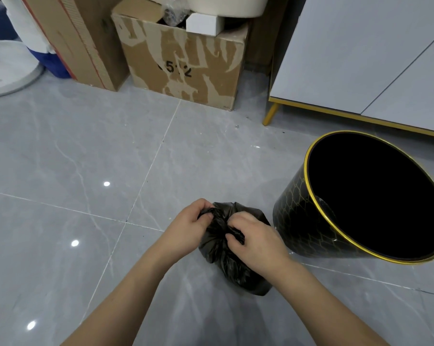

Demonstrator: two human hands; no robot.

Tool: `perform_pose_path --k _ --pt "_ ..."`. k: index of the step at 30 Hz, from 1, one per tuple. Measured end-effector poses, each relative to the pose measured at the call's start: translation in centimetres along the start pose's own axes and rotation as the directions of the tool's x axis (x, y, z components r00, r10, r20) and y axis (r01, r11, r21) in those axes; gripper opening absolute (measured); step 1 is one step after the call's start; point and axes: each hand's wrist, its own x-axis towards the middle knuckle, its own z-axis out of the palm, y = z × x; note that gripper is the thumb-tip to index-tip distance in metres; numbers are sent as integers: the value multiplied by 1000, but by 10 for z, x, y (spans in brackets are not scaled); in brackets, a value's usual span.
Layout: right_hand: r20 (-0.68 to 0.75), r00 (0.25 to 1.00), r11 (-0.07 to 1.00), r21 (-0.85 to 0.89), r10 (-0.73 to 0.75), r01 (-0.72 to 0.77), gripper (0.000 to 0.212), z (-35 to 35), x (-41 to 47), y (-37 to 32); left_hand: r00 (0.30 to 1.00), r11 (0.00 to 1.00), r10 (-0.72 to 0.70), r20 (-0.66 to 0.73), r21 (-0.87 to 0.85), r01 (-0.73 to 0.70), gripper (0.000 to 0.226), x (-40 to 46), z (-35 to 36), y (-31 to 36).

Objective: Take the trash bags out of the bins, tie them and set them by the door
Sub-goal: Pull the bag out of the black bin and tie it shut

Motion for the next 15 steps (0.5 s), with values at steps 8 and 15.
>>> perform_pose_path --k 8,15 --pt "-143 990 997 -80 1 -12 14 2 -6 6 997 992 -40 65 -118 47 18 -1 14 1" --pt "-155 988 1000 5 -13 14 15 1 -7 9 998 998 -48 -34 -53 46 15 3 17 4"
